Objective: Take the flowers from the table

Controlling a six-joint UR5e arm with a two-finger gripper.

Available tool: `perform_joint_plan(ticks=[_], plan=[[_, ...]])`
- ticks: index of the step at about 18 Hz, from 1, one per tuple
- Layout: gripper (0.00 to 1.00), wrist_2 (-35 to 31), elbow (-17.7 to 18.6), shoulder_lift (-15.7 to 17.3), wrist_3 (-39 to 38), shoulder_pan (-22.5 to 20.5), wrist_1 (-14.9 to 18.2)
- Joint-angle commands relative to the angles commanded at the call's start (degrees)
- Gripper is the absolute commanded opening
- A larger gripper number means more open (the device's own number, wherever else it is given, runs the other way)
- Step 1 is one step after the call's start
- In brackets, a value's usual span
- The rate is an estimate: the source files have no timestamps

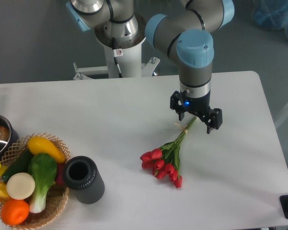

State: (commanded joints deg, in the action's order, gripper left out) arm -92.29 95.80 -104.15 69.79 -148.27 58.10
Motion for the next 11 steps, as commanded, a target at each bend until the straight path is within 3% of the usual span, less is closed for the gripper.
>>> perform_joint_plan(ticks=[11], plan=[[1.0, 1.5, 4.9, -0.3, -0.7, 0.1, -1.9]])
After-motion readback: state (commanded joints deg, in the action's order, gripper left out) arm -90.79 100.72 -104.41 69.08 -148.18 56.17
